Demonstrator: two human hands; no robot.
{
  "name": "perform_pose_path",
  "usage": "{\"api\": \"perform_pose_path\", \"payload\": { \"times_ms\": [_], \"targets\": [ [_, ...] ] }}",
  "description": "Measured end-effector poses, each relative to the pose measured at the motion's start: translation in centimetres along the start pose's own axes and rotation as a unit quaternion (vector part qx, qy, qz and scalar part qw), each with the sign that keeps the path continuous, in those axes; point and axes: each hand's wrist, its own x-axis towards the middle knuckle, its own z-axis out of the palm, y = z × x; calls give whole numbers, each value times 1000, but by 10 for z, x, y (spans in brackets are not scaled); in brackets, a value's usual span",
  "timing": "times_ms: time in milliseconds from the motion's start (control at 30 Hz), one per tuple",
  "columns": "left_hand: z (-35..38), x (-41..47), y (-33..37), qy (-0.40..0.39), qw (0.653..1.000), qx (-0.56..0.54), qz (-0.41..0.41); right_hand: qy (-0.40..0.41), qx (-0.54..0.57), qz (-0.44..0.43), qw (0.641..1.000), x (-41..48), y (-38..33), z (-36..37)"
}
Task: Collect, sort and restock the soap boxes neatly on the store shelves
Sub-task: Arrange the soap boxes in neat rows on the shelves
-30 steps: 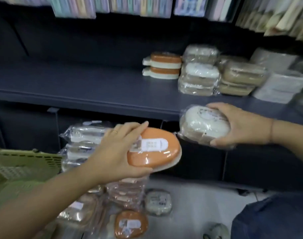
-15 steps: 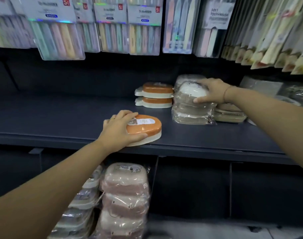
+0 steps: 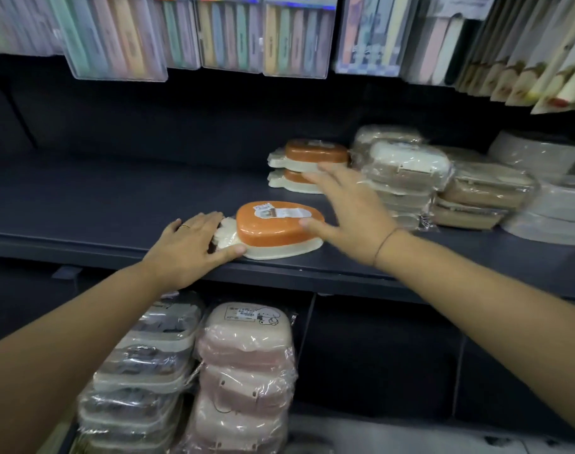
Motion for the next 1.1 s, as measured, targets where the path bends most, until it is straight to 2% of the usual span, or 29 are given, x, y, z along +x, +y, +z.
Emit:
{"api": "perform_pose_path", "payload": {
  "times_ms": [67,133,367,667,833,900,1000,1100],
  "targets": [
    [1,-1,-2,-9,1000,19,5,-48,17,-7,999,3,-31,31],
    [1,-2,-2,-16,999,35,1,-74,2,23,997,13,-39,55],
    [4,1,-2,-22,998,65,-6,-50,-34,145,988,59,19,84],
    [3,-2,2,-14,997,72,-11,-49,-56,179,981,80,32,90],
    [0,-8,5,-30,997,63,-18,-79,-26,201,976,74,26,83],
    [-1,-11,7,-25,998,57,-19,-64,9,208,976,59,15,74],
    [1,-24,10,47,999,6,-2,-2,121,164,979,7,-11,56],
    [10,-67,25,209,971,-102,54,109,247,128,954,-85,-36,54]
  ]
}}
